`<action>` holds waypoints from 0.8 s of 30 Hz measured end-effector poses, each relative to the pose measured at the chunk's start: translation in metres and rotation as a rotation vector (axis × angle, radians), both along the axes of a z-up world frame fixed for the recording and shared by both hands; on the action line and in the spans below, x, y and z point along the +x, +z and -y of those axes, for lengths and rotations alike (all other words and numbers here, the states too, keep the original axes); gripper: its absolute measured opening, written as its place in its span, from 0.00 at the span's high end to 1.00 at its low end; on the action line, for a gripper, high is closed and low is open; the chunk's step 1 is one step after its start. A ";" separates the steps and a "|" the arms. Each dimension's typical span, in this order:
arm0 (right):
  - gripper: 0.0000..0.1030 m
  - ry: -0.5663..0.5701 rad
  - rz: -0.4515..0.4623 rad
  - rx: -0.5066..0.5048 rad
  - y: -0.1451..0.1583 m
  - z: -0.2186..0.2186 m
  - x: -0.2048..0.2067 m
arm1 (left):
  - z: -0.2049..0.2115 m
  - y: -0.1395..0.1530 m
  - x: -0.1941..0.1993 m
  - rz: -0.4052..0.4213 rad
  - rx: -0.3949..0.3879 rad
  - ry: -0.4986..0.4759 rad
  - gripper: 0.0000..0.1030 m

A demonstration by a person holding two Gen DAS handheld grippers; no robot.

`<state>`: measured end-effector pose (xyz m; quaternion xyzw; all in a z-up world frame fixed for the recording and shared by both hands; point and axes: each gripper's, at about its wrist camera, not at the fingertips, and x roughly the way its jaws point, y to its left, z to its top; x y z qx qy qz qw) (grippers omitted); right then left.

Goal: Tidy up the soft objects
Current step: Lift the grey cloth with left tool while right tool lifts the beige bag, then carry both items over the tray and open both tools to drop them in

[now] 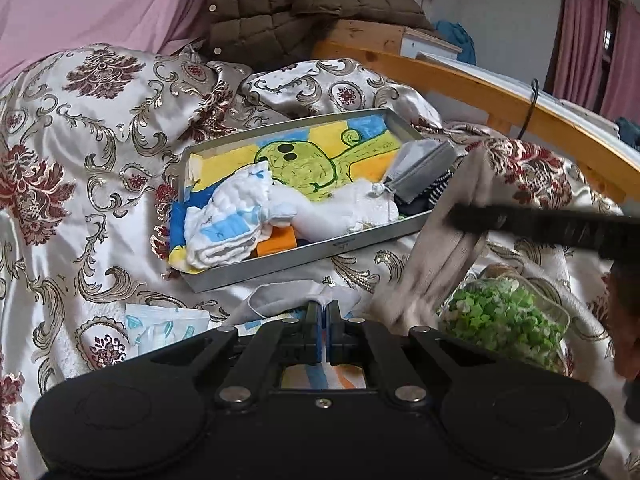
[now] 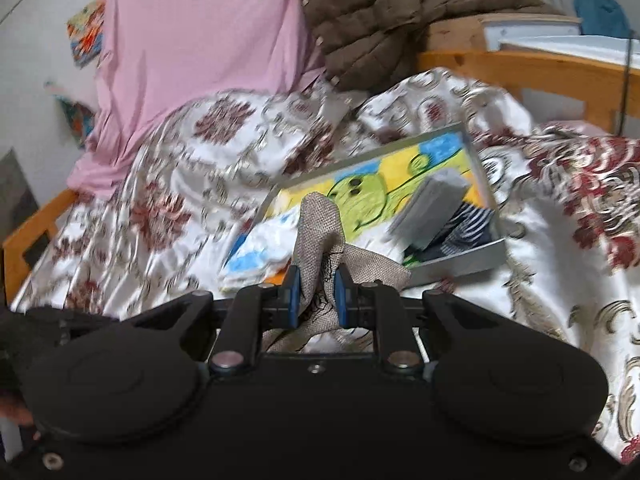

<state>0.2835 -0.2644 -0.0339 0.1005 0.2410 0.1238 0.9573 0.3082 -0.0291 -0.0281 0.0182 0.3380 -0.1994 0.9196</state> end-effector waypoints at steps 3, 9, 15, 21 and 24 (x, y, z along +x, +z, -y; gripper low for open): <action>0.89 0.033 -0.022 -0.055 -0.010 -0.019 0.003 | -0.001 0.002 0.000 0.001 -0.008 0.006 0.99; 0.89 0.070 -0.057 -0.130 -0.022 -0.043 0.006 | -0.008 0.011 0.000 0.020 -0.044 0.033 0.99; 0.89 0.048 -0.016 -0.109 -0.010 -0.036 -0.001 | -0.011 0.028 -0.002 0.074 -0.054 0.049 0.99; 0.89 0.010 0.155 -0.006 0.032 -0.008 -0.001 | -0.005 0.072 0.007 0.181 -0.081 0.048 0.99; 0.89 -0.028 0.231 0.047 0.047 0.005 0.006 | 0.003 0.096 0.021 0.228 -0.091 0.051 0.99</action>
